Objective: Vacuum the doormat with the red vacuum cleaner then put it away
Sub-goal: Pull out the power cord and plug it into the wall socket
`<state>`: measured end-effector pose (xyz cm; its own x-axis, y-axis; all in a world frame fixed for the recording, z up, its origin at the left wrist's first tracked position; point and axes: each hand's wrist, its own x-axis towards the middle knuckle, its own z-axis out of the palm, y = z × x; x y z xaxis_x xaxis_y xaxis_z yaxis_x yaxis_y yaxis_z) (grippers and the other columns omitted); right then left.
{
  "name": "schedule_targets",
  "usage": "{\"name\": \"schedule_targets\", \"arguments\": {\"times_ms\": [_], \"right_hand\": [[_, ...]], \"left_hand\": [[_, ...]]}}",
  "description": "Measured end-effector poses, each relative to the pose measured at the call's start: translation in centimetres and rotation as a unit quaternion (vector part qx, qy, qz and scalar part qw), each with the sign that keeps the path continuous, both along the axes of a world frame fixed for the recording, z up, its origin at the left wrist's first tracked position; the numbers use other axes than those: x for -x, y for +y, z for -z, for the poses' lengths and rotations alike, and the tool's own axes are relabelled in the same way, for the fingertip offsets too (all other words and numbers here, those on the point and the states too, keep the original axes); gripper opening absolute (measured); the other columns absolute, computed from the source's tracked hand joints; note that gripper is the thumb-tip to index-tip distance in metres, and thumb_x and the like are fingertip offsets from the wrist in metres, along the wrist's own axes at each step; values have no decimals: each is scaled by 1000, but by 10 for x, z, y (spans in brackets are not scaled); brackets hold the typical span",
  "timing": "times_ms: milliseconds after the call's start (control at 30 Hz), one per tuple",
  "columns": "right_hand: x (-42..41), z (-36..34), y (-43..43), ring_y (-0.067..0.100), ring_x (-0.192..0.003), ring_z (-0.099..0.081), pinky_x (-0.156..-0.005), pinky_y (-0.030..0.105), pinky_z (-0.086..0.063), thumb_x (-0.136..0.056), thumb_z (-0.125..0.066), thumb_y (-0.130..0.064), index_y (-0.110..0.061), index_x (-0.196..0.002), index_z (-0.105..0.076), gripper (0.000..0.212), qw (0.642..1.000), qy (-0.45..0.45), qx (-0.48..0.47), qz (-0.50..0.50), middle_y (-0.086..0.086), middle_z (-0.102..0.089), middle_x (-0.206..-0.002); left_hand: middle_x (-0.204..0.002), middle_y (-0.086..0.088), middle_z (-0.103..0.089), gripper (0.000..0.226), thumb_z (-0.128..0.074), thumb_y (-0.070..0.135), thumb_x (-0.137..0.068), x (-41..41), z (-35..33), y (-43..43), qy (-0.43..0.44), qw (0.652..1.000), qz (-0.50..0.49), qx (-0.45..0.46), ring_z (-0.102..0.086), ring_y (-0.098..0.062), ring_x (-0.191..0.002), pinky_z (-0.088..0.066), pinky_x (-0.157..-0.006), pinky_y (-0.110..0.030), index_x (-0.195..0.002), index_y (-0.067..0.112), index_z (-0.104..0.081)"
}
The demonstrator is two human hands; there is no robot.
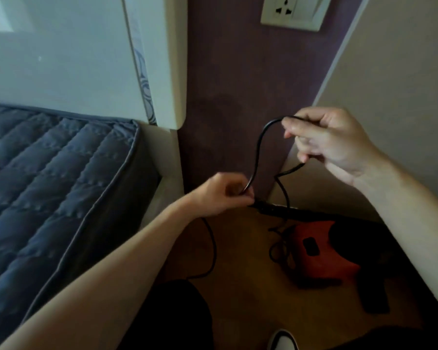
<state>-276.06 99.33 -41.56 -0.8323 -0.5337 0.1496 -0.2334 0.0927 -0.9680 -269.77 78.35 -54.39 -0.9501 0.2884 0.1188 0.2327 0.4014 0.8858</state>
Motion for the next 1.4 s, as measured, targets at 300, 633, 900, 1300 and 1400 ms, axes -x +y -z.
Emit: {"name": "schedule_targets", "arguments": {"times_ms": [300,633,900,1300,1400], "right_hand": [[28,16,72,30,-82,-70,-71,34,-50,-90,-74,-34,-20,-99,-73,17,886,215,-374,170,5,-68,-83],[-13,45,4,10,-69,-71,-66,30,-51,-93,-70,-41,-34,-77,-67,18,941,154,-299,-33,-7,-73,-68],[-5,37,22,12,-41,-47,-53,30,-56,-95,-61,-34,-21,-83,-75,22,993,113,-42,4,1,-50,-52],[-10,-10,43,9,-33,-29,-41,26,-42,-88,-65,-42,-5,-75,-58,39,989,-104,-102,-9,0,-35,-49],[-7,-33,50,5,-32,-22,-35,20,-31,-88,-61,-30,-8,-73,-51,28,992,-120,-7,38,-5,-26,-46]], "left_hand": [[-71,9,-60,12,-64,20,-93,-8,24,-19,-62,992,-111,-21,-52,-2,-64,-44,-68,-26,-81,22,-65],[-73,-6,-51,57,-57,-12,-84,27,-52,23,76,995,-21,-57,-47,-8,-62,-41,-62,-20,-128,14,-33],[-83,-7,-72,6,-62,10,-96,24,-23,2,37,999,5,-13,-67,-15,-79,-51,-80,-26,-93,9,-67],[-73,-1,-60,17,-55,21,-101,39,-77,46,112,994,-1,7,-57,-14,-59,-50,-58,-34,-93,10,-65],[-70,-2,-59,19,-58,19,-99,40,-68,33,80,997,11,-9,-55,-14,-61,-48,-61,-35,-92,3,-65]]}}
